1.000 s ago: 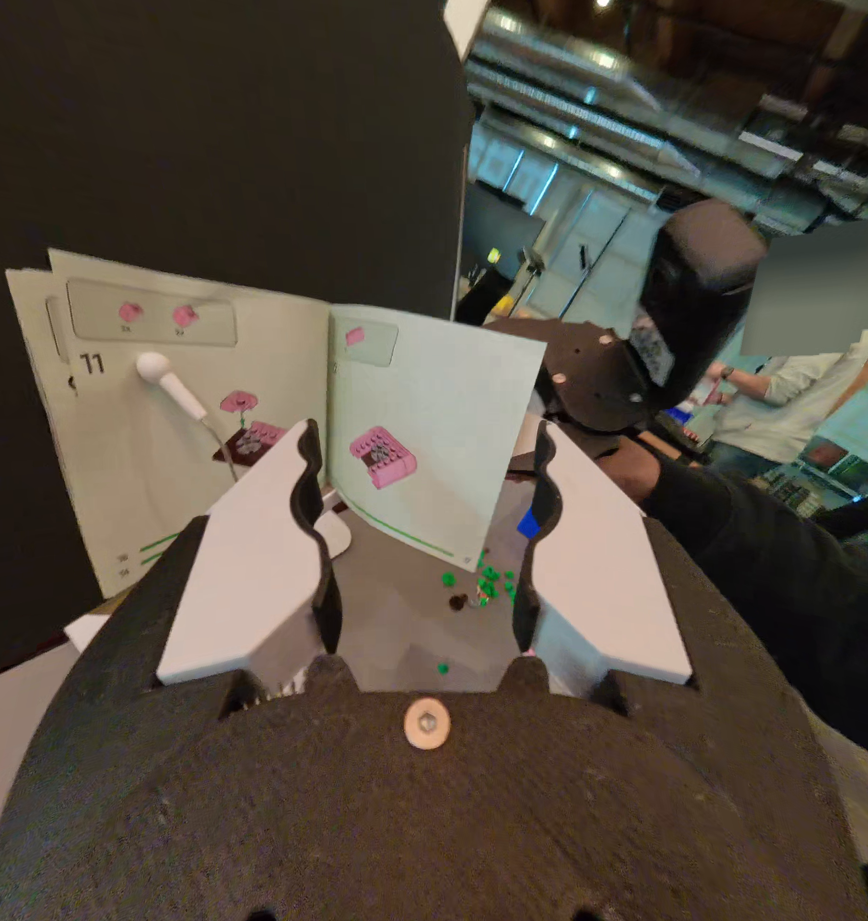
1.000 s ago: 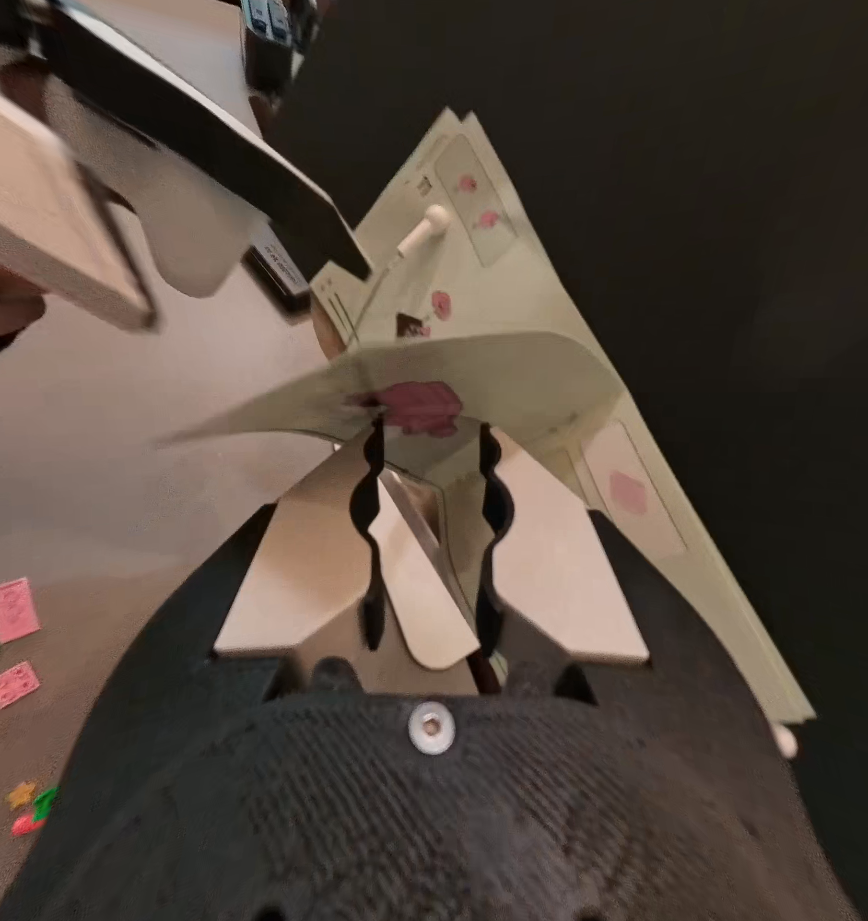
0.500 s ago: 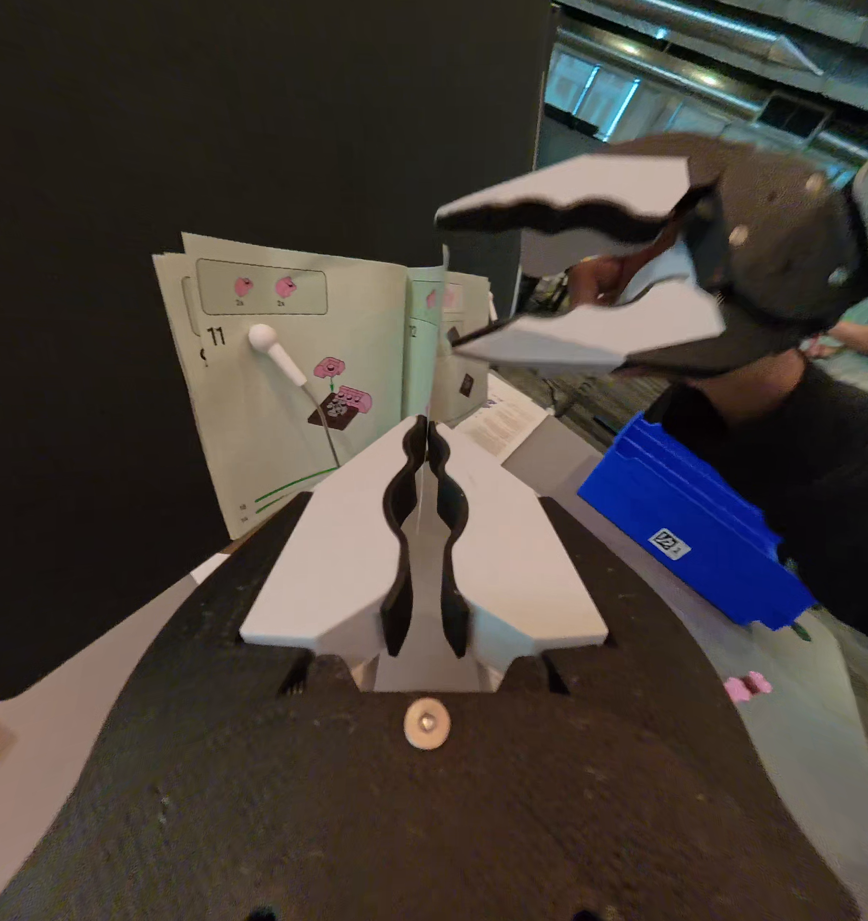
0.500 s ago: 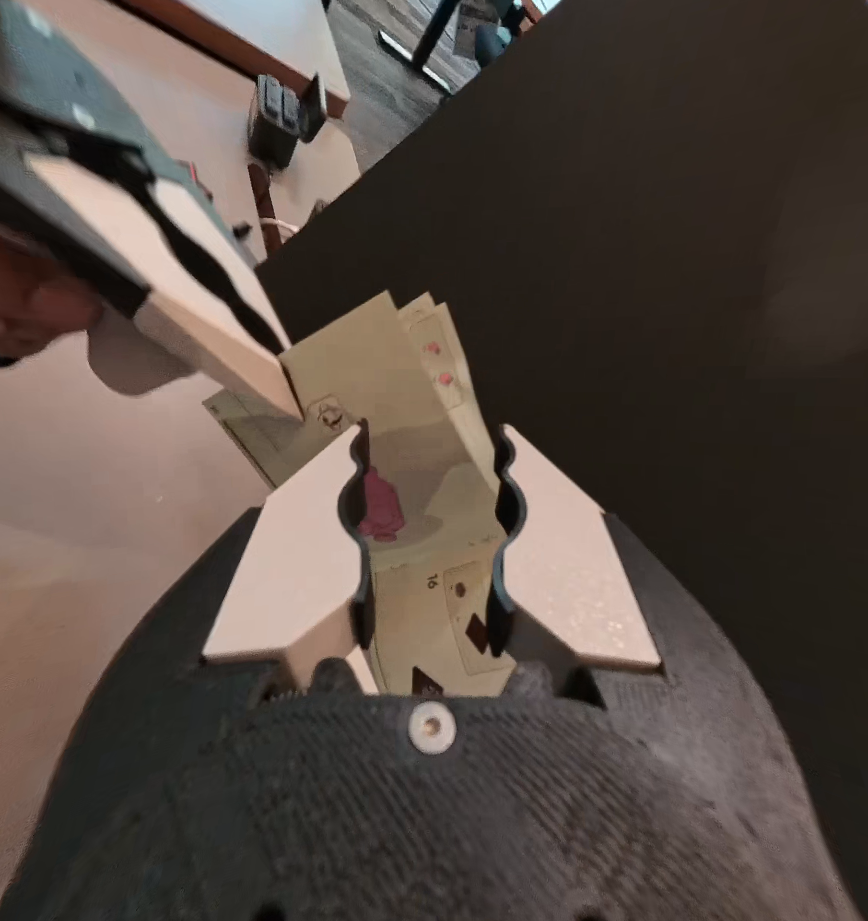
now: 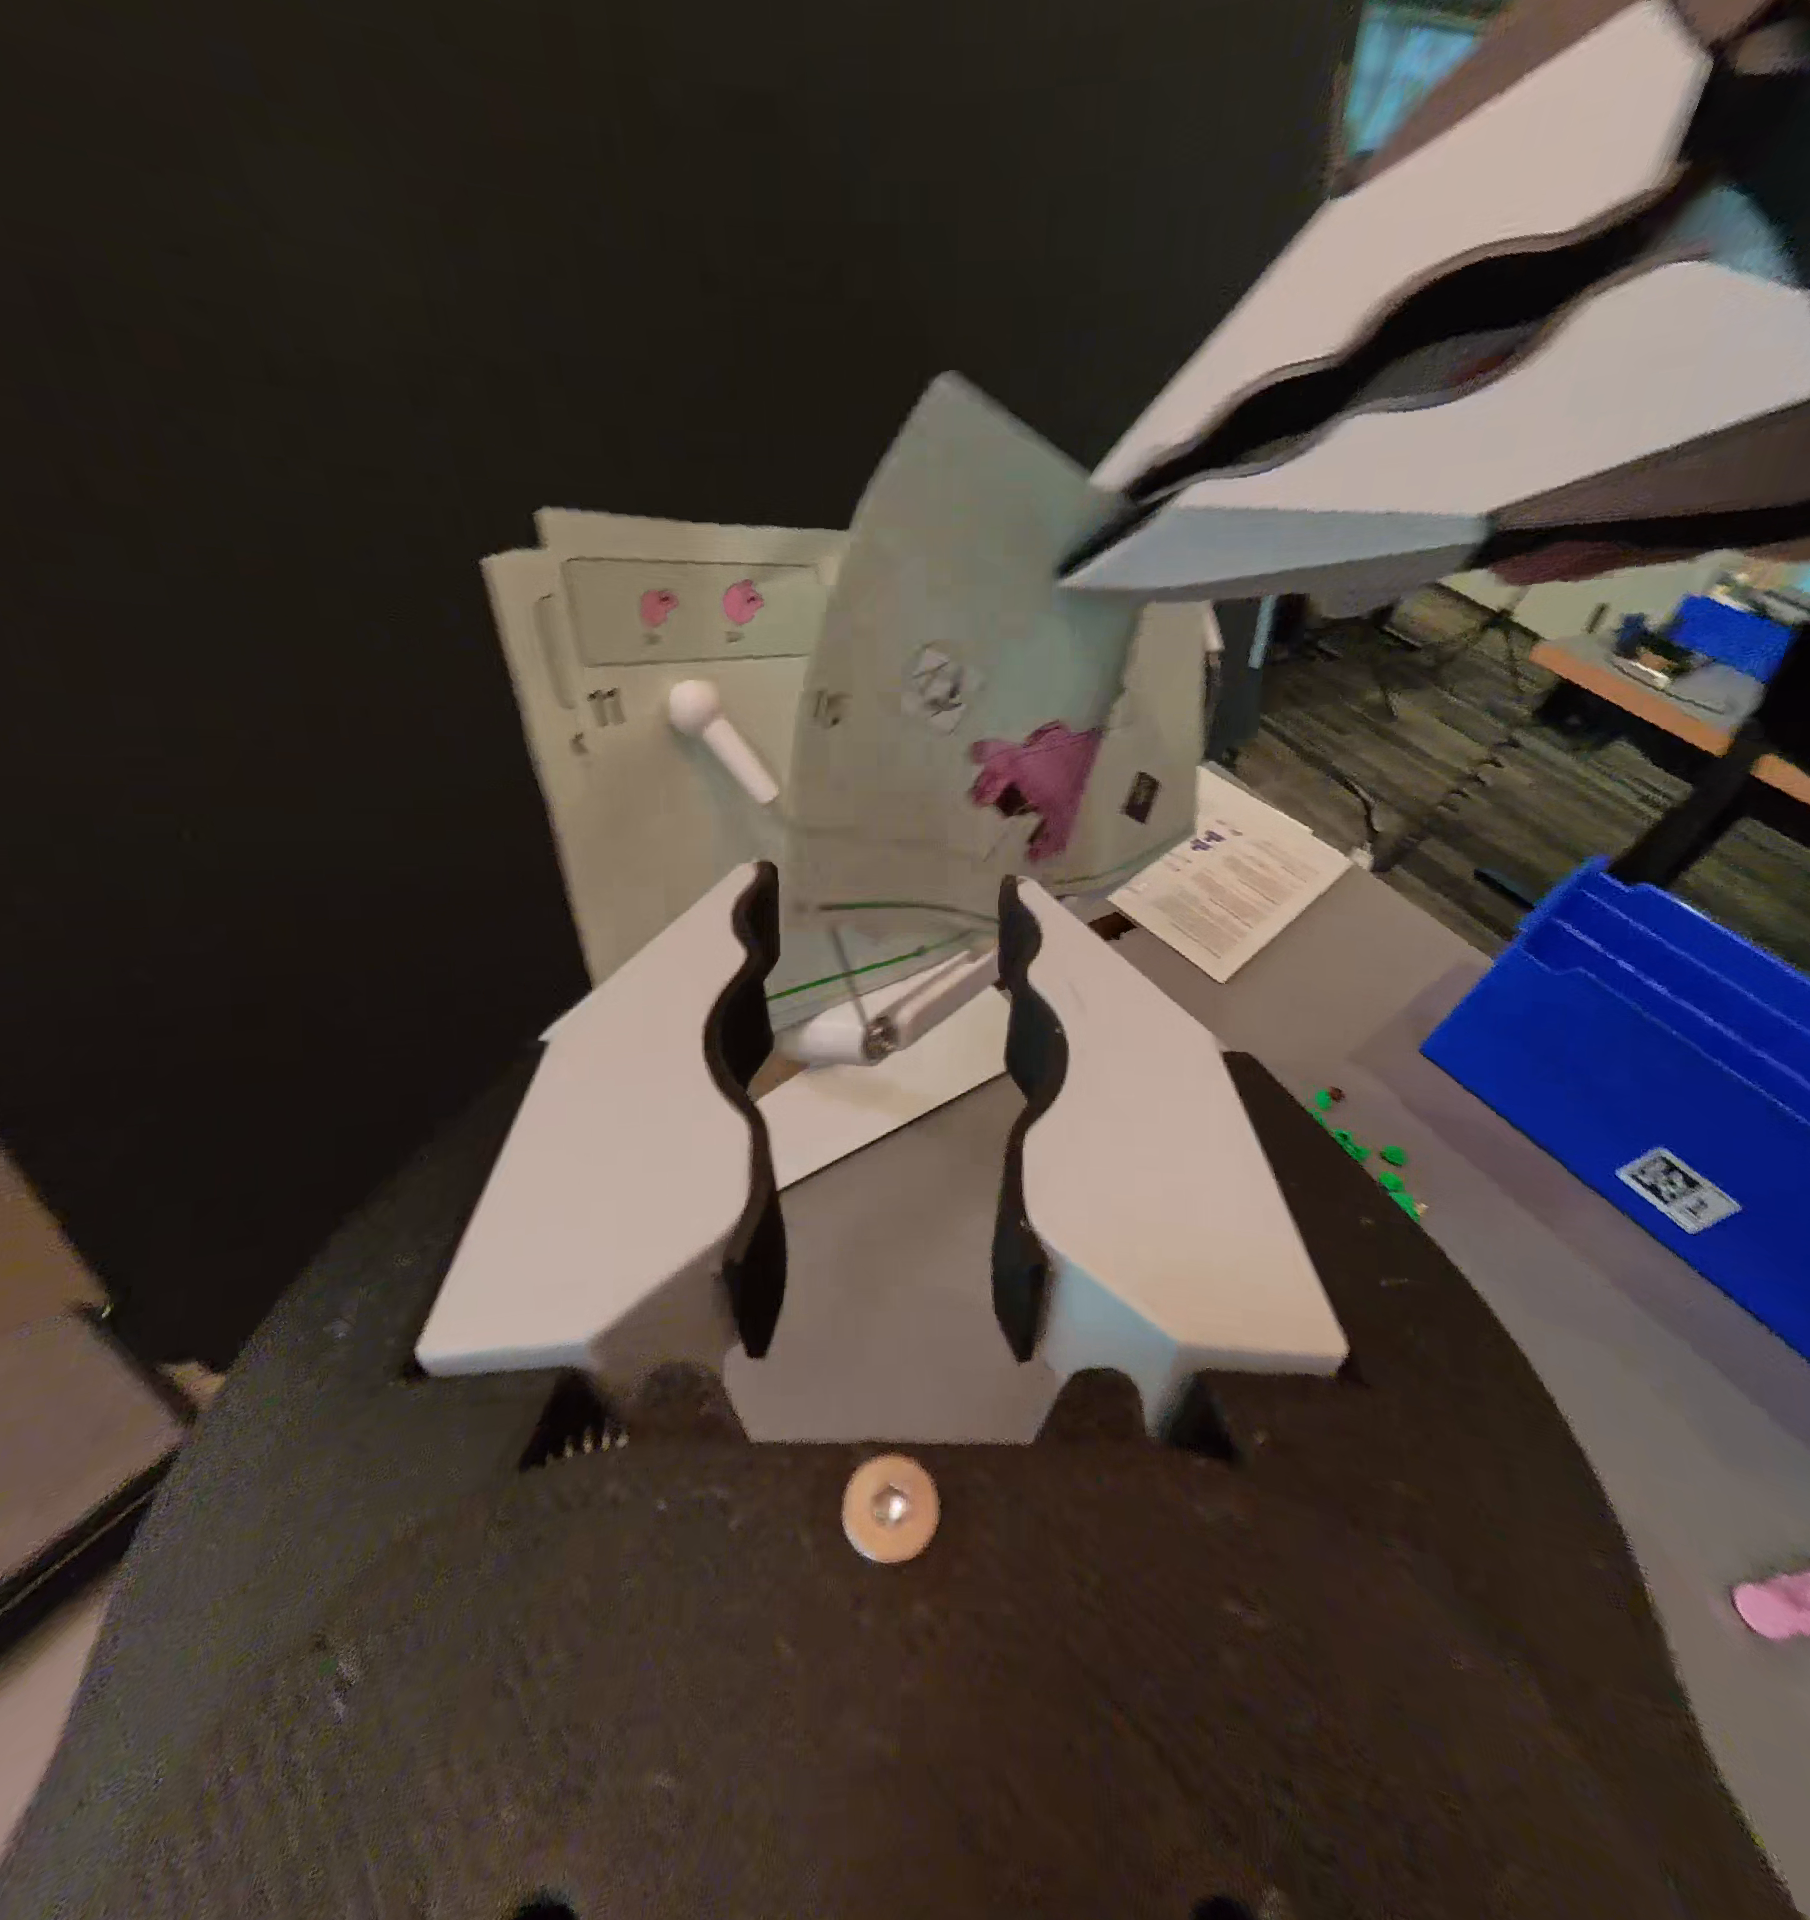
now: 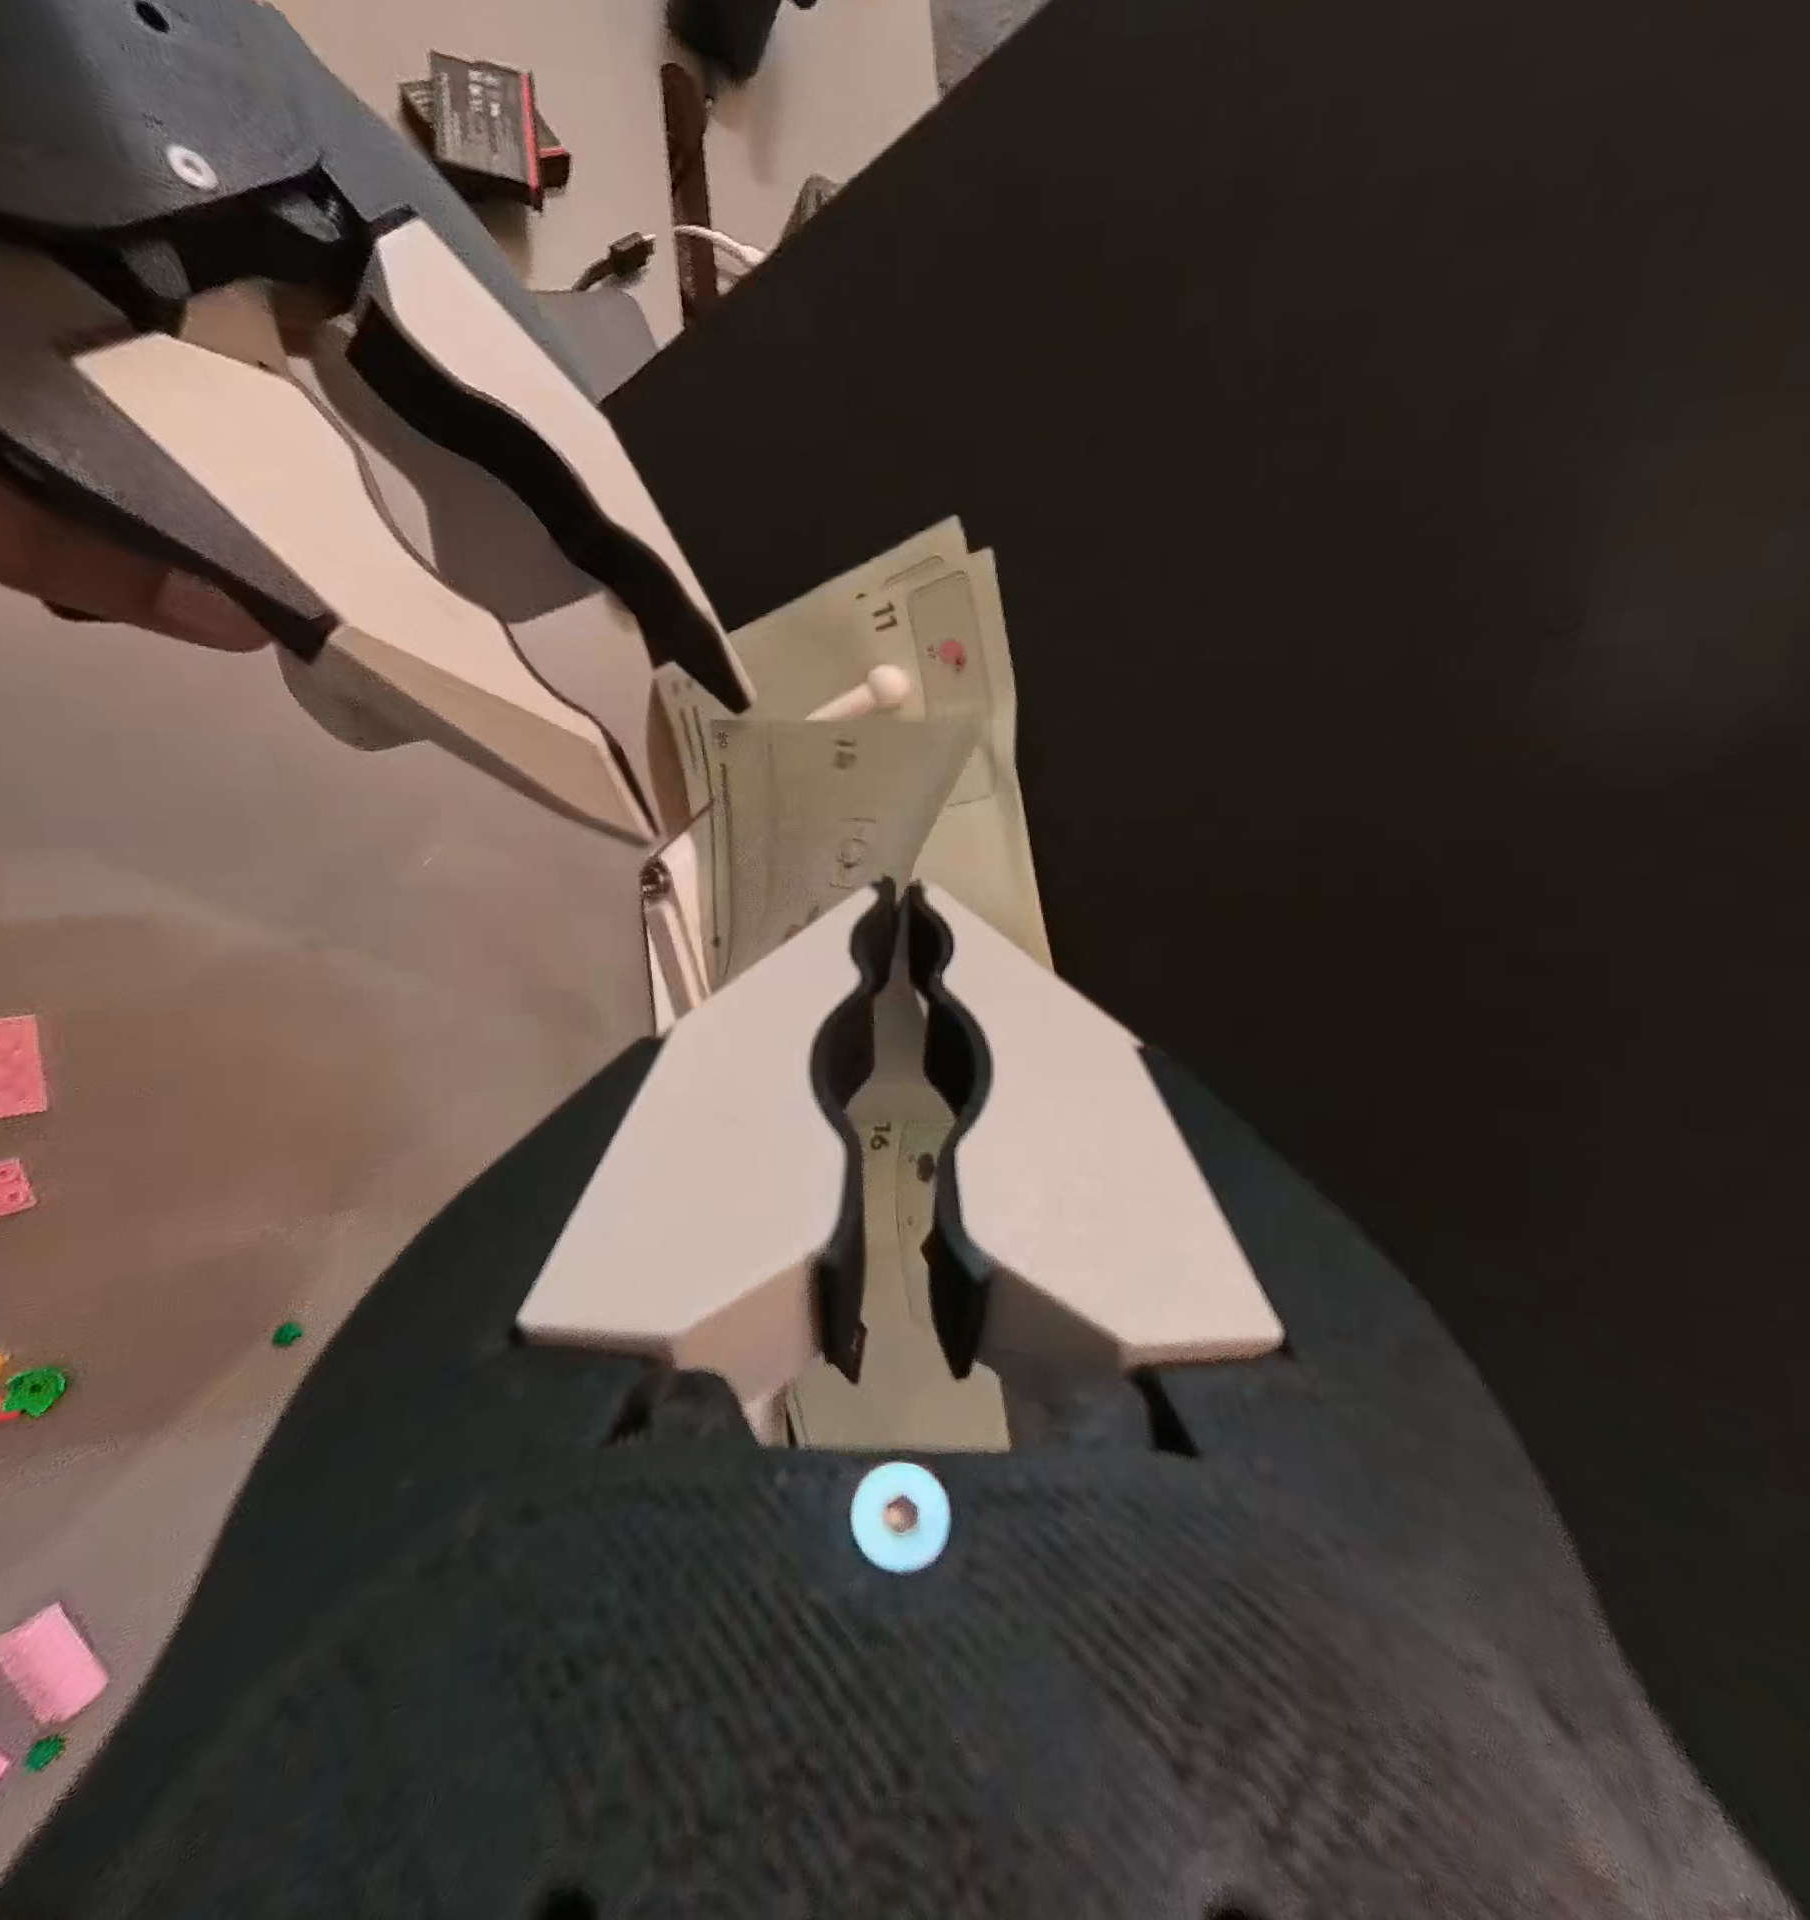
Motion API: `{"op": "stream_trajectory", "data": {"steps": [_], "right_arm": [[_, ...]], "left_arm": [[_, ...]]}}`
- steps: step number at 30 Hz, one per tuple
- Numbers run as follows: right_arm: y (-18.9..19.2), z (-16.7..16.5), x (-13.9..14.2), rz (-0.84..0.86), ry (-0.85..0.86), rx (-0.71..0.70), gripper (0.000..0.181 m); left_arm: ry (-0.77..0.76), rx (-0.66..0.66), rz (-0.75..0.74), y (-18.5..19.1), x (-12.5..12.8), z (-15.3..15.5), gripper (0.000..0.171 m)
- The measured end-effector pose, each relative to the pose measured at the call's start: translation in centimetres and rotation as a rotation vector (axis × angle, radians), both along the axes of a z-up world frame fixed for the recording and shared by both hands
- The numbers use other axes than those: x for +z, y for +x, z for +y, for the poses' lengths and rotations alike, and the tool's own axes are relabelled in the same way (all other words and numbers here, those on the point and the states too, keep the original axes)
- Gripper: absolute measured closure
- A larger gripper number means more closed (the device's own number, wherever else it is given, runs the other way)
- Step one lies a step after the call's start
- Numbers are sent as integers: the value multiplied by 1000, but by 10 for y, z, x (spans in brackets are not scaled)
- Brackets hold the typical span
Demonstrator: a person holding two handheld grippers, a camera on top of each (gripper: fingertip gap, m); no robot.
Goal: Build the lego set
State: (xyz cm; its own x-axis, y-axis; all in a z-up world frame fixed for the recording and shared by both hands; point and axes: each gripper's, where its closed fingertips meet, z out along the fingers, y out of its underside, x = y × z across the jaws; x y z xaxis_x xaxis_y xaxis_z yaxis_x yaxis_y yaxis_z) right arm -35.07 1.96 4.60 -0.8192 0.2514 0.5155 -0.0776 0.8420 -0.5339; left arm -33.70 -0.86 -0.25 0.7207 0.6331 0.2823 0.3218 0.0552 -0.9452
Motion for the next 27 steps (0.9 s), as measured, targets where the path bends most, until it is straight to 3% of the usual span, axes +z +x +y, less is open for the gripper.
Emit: {"op": "stream_trajectory", "data": {"steps": [9, 11, 12, 14, 27], "right_arm": [[-6, 30, 10, 55, -89, -60, 181], [-5, 33, 11, 53, -125, -65, 181], [-5, 33, 10, 51, -137, -65, 181], [-6, 34, 8, 56, -149, -62, 181], [-23, 3, -15, 7, -56, 23, 180]], "left_arm": [[-53, 136, -23, -17, -21, 9, 132], [-65, 159, -2, -19, -22, 11, 141], [-74, 158, 9, -19, -23, 13, 157], [-84, 194, 40, -21, -23, 9, 170], [-137, 288, 257, -21, -18, 14, 171]]}}
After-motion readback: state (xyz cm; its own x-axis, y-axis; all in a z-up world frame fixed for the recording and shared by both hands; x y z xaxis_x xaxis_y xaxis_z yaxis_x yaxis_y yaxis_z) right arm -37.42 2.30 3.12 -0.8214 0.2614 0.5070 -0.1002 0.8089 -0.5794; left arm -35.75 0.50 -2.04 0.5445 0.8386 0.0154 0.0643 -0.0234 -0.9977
